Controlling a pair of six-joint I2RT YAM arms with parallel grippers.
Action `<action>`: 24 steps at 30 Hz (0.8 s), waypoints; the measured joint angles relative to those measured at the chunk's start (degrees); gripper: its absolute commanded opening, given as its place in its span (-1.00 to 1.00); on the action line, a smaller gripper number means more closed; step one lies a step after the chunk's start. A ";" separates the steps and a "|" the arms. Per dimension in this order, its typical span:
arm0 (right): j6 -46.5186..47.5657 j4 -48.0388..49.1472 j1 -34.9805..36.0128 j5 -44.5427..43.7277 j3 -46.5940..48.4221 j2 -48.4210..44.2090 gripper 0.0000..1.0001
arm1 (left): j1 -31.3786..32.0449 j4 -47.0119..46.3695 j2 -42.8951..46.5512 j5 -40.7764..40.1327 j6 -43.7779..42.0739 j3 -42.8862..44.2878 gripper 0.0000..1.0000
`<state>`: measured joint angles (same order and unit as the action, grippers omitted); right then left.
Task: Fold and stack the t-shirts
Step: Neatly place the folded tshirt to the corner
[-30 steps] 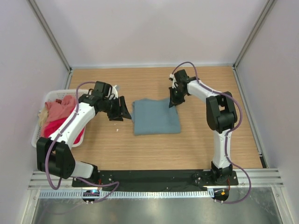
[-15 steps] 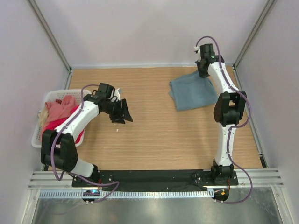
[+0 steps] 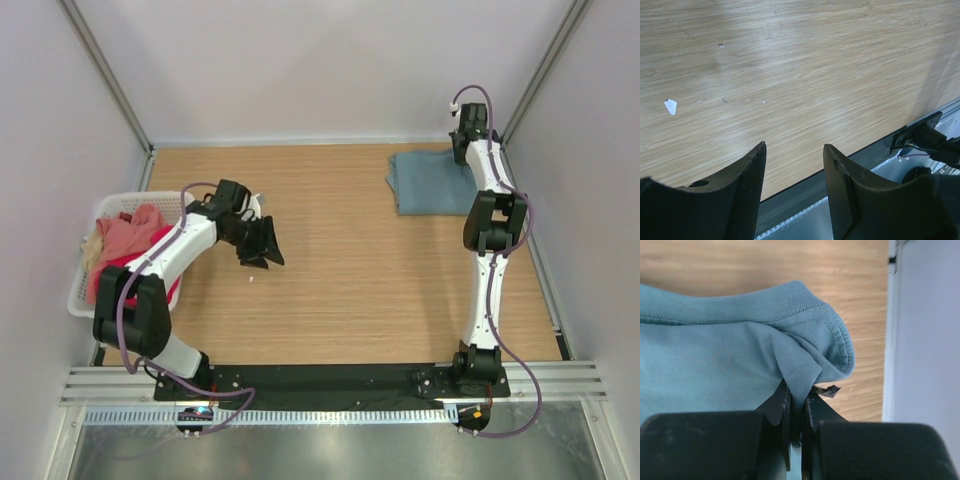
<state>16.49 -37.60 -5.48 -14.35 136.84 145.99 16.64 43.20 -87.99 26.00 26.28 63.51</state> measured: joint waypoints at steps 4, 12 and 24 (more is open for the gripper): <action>1.90 2.58 -0.79 0.11 4.48 1.90 -0.97 | 0.33 -0.02 -0.35 -0.50 0.09 0.00 0.01; 5.73 8.15 -2.82 1.07 6.05 3.41 -0.98 | 2.23 -0.07 -3.06 -1.57 0.61 0.00 0.00; 6.19 11.43 -6.03 3.04 6.71 5.60 -0.98 | 5.27 0.50 -6.99 -2.47 1.77 3.58 0.00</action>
<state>22.68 -26.17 -11.51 -11.31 143.55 151.59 21.91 43.70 -94.98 23.53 28.05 67.09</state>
